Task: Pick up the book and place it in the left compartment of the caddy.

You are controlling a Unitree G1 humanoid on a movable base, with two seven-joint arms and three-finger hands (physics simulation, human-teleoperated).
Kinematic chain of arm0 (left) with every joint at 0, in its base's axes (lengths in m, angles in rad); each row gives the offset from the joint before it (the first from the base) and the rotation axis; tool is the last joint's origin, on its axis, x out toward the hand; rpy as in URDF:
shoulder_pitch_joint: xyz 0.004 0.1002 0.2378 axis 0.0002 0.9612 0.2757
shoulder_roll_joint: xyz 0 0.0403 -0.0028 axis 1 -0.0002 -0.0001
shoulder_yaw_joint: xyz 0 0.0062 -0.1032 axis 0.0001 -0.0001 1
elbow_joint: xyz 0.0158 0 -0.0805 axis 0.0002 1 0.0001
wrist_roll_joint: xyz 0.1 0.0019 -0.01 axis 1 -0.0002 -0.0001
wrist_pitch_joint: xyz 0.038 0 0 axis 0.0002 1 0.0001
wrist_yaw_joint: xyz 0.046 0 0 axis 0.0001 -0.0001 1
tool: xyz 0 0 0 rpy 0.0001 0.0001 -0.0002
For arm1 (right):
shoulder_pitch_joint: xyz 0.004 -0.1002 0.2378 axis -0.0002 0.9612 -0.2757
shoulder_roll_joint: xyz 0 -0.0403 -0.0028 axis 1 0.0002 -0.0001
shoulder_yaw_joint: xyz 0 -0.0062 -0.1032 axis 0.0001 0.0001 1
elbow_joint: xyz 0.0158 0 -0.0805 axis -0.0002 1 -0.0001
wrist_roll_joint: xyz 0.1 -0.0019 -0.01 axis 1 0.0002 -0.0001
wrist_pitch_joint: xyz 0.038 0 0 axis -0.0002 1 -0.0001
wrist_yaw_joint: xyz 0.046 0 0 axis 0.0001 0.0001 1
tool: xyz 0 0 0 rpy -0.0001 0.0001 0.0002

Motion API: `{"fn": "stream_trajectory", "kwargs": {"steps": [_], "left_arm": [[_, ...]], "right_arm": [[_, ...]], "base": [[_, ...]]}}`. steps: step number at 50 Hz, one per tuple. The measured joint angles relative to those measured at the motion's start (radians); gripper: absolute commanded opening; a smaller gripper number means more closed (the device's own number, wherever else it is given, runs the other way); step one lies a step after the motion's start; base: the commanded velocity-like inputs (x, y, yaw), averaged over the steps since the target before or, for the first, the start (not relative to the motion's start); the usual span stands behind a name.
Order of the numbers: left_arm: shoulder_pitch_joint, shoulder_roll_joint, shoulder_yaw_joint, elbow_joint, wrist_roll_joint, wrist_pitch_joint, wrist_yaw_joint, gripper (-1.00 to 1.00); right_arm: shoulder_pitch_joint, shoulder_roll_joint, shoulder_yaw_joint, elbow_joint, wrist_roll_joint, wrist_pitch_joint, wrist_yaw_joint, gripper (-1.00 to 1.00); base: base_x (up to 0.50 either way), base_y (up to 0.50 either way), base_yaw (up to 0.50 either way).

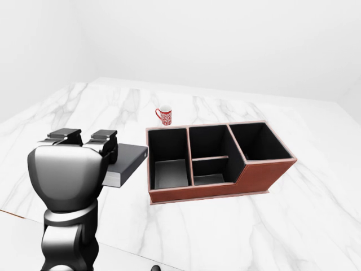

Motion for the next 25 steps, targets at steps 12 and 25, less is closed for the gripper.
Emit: {"fn": "stream_trajectory", "kwargs": {"steps": [12,25], "left_arm": [[-0.024,0.010,-0.088,-0.048,0.040,0.011,-0.068,-1.00],[-0.030,0.048,-0.167,-0.048,0.051,0.011,-0.082,-1.00]], "right_arm": [[-0.001,-0.001,0.001,0.004,0.000,0.000,-0.002,1.00],[-0.001,-0.003,0.000,0.006,0.003,0.000,-0.002,1.00]], "base": [[0.00,0.00,0.00],[0.00,0.00,0.00]]}}
